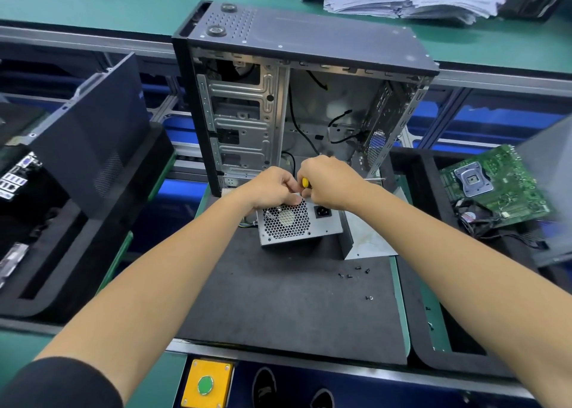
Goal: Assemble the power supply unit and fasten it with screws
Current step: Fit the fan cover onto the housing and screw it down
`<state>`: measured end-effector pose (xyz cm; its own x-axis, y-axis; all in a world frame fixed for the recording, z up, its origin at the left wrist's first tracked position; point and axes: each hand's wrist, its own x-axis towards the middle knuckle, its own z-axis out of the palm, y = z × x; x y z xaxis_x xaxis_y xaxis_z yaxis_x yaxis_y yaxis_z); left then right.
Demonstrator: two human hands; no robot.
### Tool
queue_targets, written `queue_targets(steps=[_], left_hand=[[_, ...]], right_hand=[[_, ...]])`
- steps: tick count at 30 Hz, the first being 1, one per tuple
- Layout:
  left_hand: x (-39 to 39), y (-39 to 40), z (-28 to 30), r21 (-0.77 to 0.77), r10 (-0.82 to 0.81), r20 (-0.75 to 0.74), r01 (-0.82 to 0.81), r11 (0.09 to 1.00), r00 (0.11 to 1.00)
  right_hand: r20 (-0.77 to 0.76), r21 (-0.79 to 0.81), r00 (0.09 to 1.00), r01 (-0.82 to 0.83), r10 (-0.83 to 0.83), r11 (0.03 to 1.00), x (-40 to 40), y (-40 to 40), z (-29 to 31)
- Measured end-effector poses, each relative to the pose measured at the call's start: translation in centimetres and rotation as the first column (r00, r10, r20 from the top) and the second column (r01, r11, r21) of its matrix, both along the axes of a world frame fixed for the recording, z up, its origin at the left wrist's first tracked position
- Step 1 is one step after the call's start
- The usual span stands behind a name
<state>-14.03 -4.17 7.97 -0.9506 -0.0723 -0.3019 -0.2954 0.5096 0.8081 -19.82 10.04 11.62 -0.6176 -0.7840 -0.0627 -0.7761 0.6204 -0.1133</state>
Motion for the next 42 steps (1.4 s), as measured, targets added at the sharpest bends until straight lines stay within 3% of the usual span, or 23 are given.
queue_targets(steps=[12,22,27,42], left_hand=[[0.8,0.4,-0.4,-0.032,-0.017,-0.096,0.014,0.999,0.995],[-0.4,1.1,-0.1,-0.319,-0.054,-0.098,0.020,0.947,0.994],[-0.3,1.2,-0.2,-0.278,-0.003,-0.077,-0.019,0.960,0.997],[0.0,0.6,-0.6,-0.144,0.012,-0.126,-0.031,0.989,0.992]], right_hand=[[0.185,-0.025,0.983,-0.008,0.012,1.000,-0.6,0.2,0.1],[0.136,-0.100,0.989,-0.048,0.062,0.994,-0.9,1.1,-0.7],[0.116,-0.171,0.992,-0.030,0.050,0.985,-1.1,1.4,-0.8],[0.038,-0.049,0.987,-0.153,0.155,0.987,-0.8,1.1,-1.0]])
